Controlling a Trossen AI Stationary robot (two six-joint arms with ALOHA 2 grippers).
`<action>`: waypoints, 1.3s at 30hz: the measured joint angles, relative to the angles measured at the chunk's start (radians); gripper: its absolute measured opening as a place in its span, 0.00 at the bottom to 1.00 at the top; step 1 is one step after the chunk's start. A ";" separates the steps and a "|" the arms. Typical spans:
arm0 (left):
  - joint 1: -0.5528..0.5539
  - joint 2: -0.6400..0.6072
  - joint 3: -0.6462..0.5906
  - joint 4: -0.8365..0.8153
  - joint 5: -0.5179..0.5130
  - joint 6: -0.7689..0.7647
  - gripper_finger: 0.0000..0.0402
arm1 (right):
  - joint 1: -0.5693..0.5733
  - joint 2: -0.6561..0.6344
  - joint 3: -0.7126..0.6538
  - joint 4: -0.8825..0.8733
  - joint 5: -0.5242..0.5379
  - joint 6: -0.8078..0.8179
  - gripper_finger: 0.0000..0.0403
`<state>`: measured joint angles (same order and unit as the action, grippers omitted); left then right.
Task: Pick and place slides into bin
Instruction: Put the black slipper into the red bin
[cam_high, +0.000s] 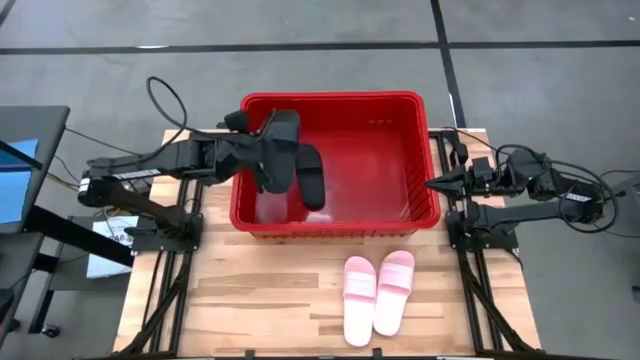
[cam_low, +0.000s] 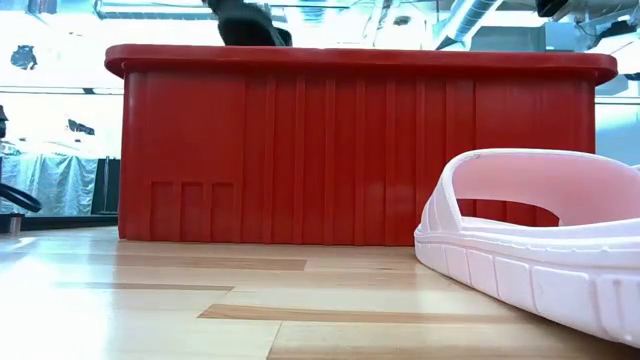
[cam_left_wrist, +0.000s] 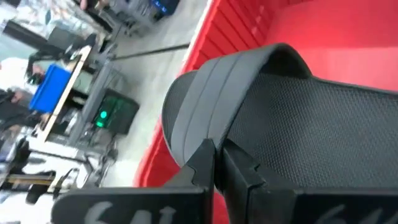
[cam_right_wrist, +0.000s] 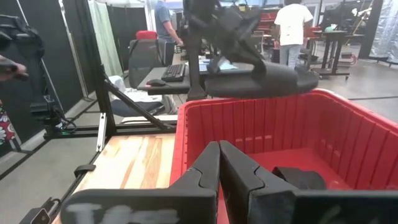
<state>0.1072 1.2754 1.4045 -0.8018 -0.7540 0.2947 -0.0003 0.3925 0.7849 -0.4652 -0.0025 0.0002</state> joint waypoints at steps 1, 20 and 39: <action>0.024 -0.008 -0.032 0.038 0.021 0.029 0.00 | 0.000 0.000 0.000 0.000 0.000 0.000 0.00; 0.263 -0.014 -0.427 0.400 0.189 0.116 0.00 | 0.000 0.000 0.000 0.000 0.000 0.000 0.00; 0.258 0.089 -0.439 0.375 0.261 0.050 0.00 | 0.000 0.000 0.000 -0.001 0.000 0.000 0.00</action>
<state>0.3649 1.3643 0.9657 -0.4266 -0.4928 0.3451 -0.0002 0.3927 0.7849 -0.4666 -0.0028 0.0002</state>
